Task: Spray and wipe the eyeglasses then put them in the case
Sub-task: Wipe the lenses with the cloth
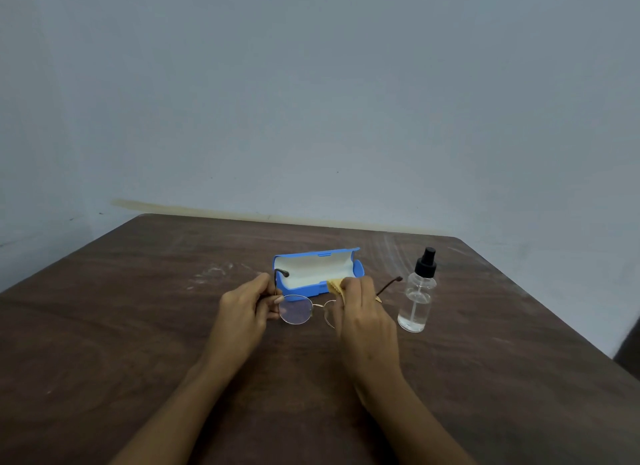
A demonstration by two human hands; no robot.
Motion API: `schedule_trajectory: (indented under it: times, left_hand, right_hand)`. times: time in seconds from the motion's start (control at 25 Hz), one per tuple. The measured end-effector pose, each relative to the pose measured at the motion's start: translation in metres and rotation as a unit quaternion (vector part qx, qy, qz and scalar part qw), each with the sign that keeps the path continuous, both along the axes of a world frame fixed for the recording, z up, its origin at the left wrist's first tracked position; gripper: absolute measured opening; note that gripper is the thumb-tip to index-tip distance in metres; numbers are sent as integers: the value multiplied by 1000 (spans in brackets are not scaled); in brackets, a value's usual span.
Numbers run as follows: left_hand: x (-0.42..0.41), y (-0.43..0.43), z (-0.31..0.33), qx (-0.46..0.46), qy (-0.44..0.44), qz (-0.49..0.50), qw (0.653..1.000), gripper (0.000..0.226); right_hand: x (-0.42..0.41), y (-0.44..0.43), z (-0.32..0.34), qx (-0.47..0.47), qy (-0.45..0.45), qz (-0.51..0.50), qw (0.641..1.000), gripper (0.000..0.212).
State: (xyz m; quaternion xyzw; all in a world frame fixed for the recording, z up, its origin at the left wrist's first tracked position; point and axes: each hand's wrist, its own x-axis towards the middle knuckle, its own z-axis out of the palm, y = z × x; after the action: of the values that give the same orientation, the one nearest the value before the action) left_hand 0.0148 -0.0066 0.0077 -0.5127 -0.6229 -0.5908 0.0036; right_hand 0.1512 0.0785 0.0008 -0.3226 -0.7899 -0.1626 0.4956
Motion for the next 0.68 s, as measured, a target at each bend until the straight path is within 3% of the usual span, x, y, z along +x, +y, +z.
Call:
schedule_trajectory:
  times: [0.08,0.24,0.32,0.4,0.6,0.68]
  left_hand:
    - [-2,0,-1,5,2,12,1000,48]
    - [-8,1,-2,13,-15,43,999,42]
    - [-10,1,-2,11,-22,48,999,43]
    - [-11,1,-3,8,-36,51,998,42]
    - [-13,3,-5,-5,-62,63,996,27]
    - [-12,3,-5,-9,-61,61,996,23]
  right_hand:
    - [-2,0,-3,-25,-32,-17,999,23]
    - [-1,-3,-10,-23,-82,-9,996,9]
    - [2,-3,-10,-22,-107,-5,994,22]
    - [3,-3,-9,-19,-119,4,993,31]
    - [4,-3,-9,-7,-116,7,993,19]
    - [3,-3,-10,-23,-115,-15,993,26]
